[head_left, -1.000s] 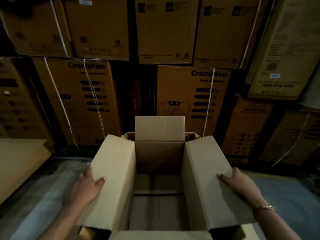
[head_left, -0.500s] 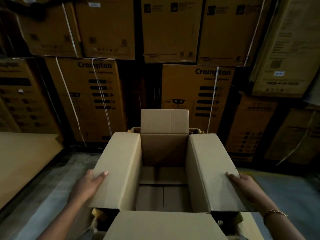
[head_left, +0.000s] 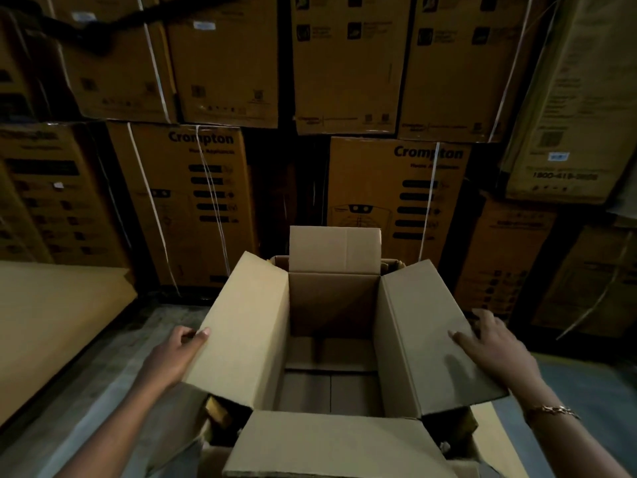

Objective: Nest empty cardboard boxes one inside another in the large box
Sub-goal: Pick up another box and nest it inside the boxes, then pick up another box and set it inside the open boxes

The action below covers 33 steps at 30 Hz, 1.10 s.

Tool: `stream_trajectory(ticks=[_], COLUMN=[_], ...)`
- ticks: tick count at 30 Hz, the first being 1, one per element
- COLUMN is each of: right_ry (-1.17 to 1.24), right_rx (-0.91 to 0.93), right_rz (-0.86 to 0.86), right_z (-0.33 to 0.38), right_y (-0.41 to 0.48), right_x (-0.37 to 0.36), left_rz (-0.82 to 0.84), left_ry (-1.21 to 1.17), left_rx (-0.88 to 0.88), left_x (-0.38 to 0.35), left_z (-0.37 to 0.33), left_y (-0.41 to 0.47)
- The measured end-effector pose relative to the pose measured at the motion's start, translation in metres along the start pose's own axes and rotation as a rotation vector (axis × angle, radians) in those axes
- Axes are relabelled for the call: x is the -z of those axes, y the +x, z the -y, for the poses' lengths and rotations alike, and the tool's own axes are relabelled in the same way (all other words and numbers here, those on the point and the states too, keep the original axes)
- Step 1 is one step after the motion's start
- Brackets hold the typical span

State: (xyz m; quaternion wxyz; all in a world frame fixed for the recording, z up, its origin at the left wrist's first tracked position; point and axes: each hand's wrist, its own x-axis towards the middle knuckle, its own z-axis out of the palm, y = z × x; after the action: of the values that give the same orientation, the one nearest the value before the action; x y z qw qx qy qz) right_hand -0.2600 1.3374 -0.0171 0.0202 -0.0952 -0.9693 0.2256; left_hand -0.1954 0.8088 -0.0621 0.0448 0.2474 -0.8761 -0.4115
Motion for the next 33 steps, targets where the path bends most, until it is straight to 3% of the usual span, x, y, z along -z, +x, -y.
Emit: stream_trajectory(ticks=[6,15,26,33], right_ry=[0.089,0.580,0.596,0.716], right_rx=[0.175,0.311,0.631,0.713], right_rz=[-0.056,0.225,0.470,0.651], right_z=[0.062,0.161,0.368,0.497], right_y=[-0.003,-0.022,-0.128,-0.216], right_x=[0.004,-0.018,-0.102,-0.170], left_rz=[-0.070,-0.219,-0.393,-0.570], left_ry=[-0.168,-0.477,-0.590,-0.611], left_rx=[-0.057,-0.093,-0.047,-0.001], left_x=[0.025,0.101,0.248,0.351], left_z=[-0.001,0.033,0.155,0.255], left_y=[-0.019,-0.049,-0.089,-0.107])
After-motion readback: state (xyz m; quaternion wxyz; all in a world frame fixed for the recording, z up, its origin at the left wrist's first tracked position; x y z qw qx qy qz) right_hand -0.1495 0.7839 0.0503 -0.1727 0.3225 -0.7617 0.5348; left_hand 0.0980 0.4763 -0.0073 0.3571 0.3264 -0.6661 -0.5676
